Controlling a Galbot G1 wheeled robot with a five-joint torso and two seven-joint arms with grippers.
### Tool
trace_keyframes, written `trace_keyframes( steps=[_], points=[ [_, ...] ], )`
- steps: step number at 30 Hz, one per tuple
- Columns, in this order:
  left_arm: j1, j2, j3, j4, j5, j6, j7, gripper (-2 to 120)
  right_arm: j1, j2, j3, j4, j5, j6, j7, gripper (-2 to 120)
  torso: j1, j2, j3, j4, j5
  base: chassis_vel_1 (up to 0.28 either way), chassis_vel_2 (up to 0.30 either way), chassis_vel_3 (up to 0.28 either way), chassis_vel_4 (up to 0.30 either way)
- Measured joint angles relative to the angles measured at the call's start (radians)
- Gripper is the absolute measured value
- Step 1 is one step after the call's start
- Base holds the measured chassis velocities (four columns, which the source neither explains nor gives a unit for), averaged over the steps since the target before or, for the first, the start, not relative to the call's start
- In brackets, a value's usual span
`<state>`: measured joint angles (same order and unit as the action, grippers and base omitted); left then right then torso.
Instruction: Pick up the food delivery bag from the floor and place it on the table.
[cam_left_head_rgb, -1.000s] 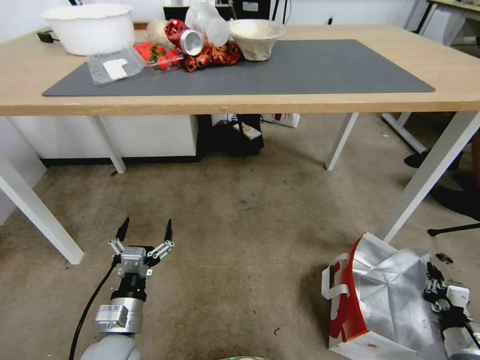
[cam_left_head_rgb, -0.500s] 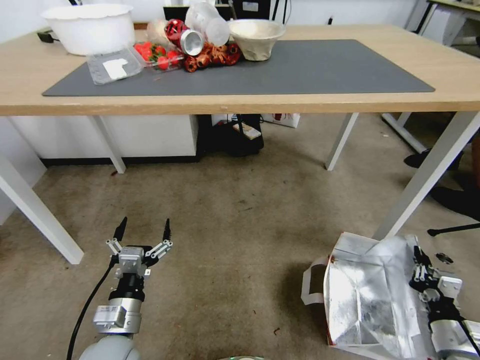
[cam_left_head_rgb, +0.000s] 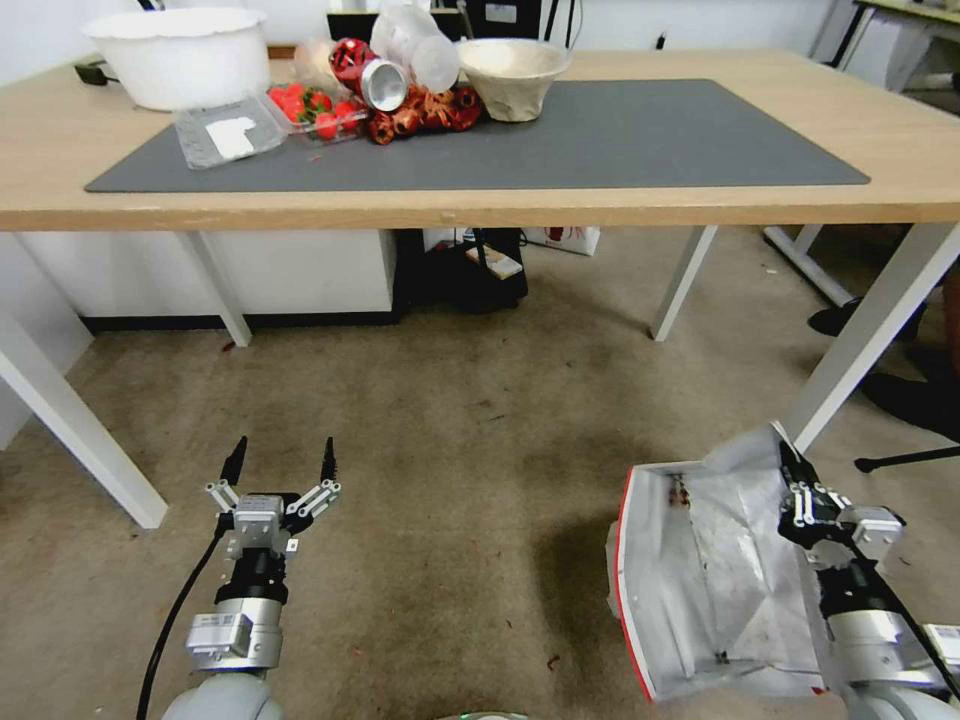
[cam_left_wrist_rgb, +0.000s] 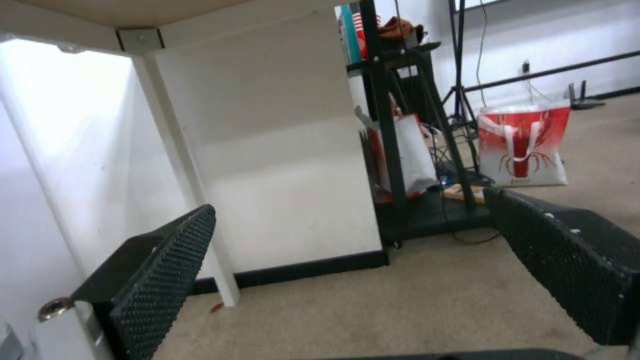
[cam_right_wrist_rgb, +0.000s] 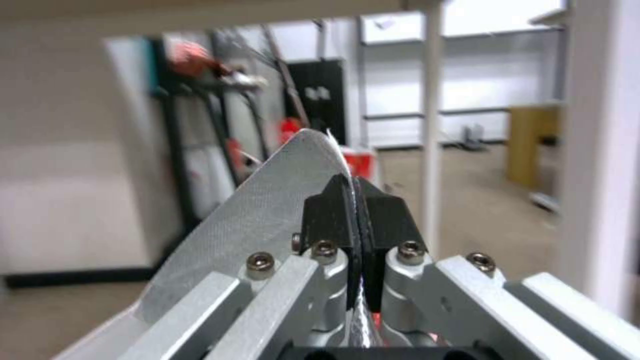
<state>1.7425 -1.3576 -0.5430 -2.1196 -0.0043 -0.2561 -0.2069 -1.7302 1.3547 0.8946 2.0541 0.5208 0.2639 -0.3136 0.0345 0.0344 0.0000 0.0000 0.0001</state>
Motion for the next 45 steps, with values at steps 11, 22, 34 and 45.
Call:
trace_keyframes(
  steps=[11, 22, 34, 45],
  points=[
    [-0.009, 0.006, 0.009, -0.002, -0.001, 0.016, -0.028, 100, 0.007, -0.036, -0.001, 0.052, 0.118, 0.006, -0.169, 0, 0.0, 0.0, 0.0, 0.0, -0.0001, 0.0, 0.0, 0.0, 0.0],
    [-0.015, 0.011, -0.008, -0.003, -0.091, -0.054, 0.055, 94, 0.02, -0.067, 0.017, 0.077, 0.31, -0.008, -0.408, 0, 0.0, 0.0, 0.0, 0.0, -0.0001, 0.0, 0.0, 0.0, 0.0],
    [-0.021, 0.008, -0.024, -0.003, -0.098, -0.088, 0.116, 99, 0.018, -0.085, 0.041, 0.122, 0.44, -0.1, -0.616, 0, 0.0, 0.0, 0.0, 0.0, -0.0001, 0.0, 0.0, 0.0, 0.0],
    [-0.027, 0.01, -0.034, 0.007, -0.083, -0.107, 0.125, 101, 0.023, -0.091, 0.057, 0.146, 0.485, -0.167, -0.696, 0, 0.0, 0.0, 0.0, 0.0, -0.0001, 0.0, 0.0, 0.0, 0.0]
  ],
)
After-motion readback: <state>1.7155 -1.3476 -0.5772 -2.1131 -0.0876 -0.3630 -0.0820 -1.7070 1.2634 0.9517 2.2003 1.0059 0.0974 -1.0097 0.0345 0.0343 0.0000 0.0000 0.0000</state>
